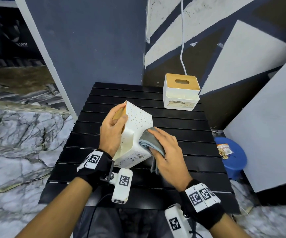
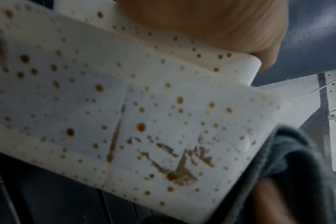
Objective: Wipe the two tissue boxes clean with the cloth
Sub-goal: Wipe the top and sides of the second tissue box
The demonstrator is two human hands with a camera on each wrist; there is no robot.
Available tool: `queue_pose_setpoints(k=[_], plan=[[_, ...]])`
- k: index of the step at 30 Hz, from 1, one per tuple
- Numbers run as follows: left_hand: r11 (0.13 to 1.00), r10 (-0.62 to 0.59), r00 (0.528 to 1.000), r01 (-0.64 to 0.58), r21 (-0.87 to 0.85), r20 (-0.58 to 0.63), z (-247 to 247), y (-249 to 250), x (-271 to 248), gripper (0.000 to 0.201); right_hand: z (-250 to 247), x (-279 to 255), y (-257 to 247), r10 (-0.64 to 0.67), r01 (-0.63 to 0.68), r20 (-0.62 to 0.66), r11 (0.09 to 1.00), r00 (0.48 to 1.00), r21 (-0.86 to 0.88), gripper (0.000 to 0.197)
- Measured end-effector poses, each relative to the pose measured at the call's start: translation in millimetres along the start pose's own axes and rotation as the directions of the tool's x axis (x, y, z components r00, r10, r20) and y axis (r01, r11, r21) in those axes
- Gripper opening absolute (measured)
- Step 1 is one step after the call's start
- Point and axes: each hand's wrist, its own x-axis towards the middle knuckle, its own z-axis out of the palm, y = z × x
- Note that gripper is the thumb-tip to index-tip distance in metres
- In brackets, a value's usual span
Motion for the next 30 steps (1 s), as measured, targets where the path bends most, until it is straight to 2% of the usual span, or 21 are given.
queue_pose_setpoints(k=[4, 9, 15, 22, 27, 30], plan=[[1.000, 0.012, 0.999, -0.012, 0.001, 0.030, -1, 1, 0, 0.038, 7, 4, -14, -0.014, 0.014, 0.025, 0.999, 1.000, -0.029, 0.047], [1.000, 0.005, 0.999, -0.005, -0.007, 0.033, -1, 0, 0, 0.039, 8, 25, -5, 0.002, -0.002, 0.001, 0.997, 1.000, -0.082, 0.045], [0.999, 0.027, 0.999, -0.028, 0.023, 0.041, 0, -1, 0, 0.038, 7, 13, -15, 0.065, -0.067, 0.042, 0.997, 0.997, 0.049, 0.060], [0.999, 0.018, 0.998, -0.021, 0.044, 0.065, 0, 0, 1, 0.039, 20, 28, -11, 0.055, -0.061, -0.122, 0.997, 0.991, -0.040, 0.041], [0.997, 0.017, 0.999, -0.021, 0.074, 0.052, 3, 1, 0, 0.037, 16, 20, -4, 0.072, -0.077, -0.117, 0.996, 0.991, -0.034, 0.043], [0.998, 0.020, 0.998, -0.023, 0.062, 0.051, 1, 0, 0, 0.037, 17, 8, -14, 0.019, -0.022, -0.083, 0.999, 0.996, -0.033, 0.040]])
